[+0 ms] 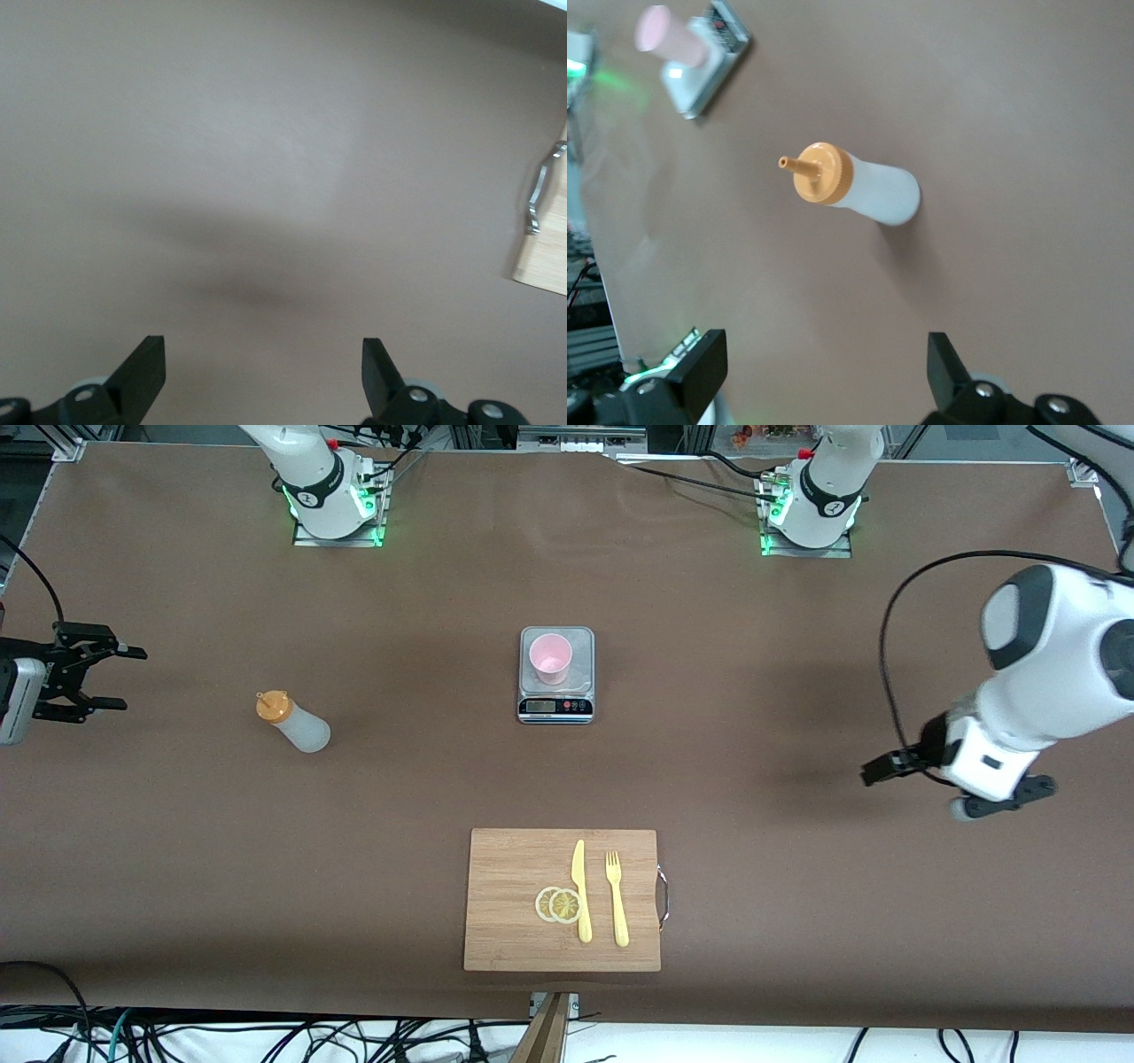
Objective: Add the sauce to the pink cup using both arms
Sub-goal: 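Withdraw the left gripper while the right gripper reaches toward the bottle, then grasp the white sauce bottle with the right gripper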
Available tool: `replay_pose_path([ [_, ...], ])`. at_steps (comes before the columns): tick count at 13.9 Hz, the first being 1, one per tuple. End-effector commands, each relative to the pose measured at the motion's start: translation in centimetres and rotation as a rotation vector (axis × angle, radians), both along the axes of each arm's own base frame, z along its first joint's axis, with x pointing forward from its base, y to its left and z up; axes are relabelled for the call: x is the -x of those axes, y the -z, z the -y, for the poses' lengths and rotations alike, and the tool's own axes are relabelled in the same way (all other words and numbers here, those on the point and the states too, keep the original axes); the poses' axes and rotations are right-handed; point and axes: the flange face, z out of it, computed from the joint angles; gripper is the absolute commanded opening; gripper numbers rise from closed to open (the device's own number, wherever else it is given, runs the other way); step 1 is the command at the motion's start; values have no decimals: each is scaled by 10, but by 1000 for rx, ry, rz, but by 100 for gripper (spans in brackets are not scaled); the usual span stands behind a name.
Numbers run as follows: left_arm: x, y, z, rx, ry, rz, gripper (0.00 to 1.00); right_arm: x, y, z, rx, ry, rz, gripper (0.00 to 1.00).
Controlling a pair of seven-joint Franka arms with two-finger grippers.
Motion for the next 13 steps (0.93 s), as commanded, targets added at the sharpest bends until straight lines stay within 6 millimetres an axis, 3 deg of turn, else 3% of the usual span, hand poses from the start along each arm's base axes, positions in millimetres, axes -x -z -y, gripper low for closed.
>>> replay_pose_path([
  [1, 5, -12, -45, 38, 60, 17, 98, 16, 54, 26, -219, -78, 148, 100],
  [3, 8, -22, -73, 23, 88, 39, 98, 24, 82, 27, -328, -132, 242, 100],
  [6, 22, -39, -93, 26, 113, 21, 99, 38, 119, 19, -487, -147, 372, 100],
  [10, 52, -91, -75, -7, 125, -8, 100, 41, 179, -4, -668, -198, 513, 100],
  [13, 79, -145, -62, -18, 146, 8, 100, 40, 205, -11, -702, -197, 560, 100],
])
